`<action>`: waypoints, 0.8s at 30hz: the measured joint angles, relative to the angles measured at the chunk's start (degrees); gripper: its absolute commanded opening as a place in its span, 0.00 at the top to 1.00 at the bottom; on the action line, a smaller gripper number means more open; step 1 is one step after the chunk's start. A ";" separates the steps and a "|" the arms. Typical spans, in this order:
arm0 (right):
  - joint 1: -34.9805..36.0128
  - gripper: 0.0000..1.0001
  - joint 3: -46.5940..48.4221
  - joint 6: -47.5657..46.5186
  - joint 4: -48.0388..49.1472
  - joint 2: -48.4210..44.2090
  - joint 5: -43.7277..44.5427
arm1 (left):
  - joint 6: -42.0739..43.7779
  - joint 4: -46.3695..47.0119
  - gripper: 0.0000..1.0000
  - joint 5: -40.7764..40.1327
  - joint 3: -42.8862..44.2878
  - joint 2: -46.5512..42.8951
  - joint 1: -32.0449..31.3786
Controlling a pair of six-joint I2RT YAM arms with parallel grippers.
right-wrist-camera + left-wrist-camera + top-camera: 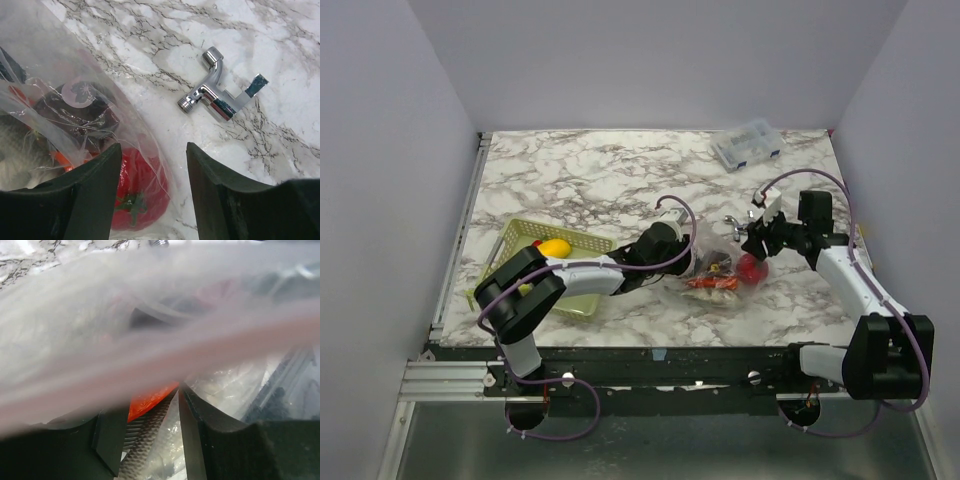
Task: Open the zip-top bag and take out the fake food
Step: Pick up the fake fruit from the zipper food storage bag.
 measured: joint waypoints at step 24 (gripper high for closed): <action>1.99 0.37 0.00 -0.66 -0.57 3.15 -0.09 | 8.26 -7.32 0.51 2.40 6.56 4.24 -1.70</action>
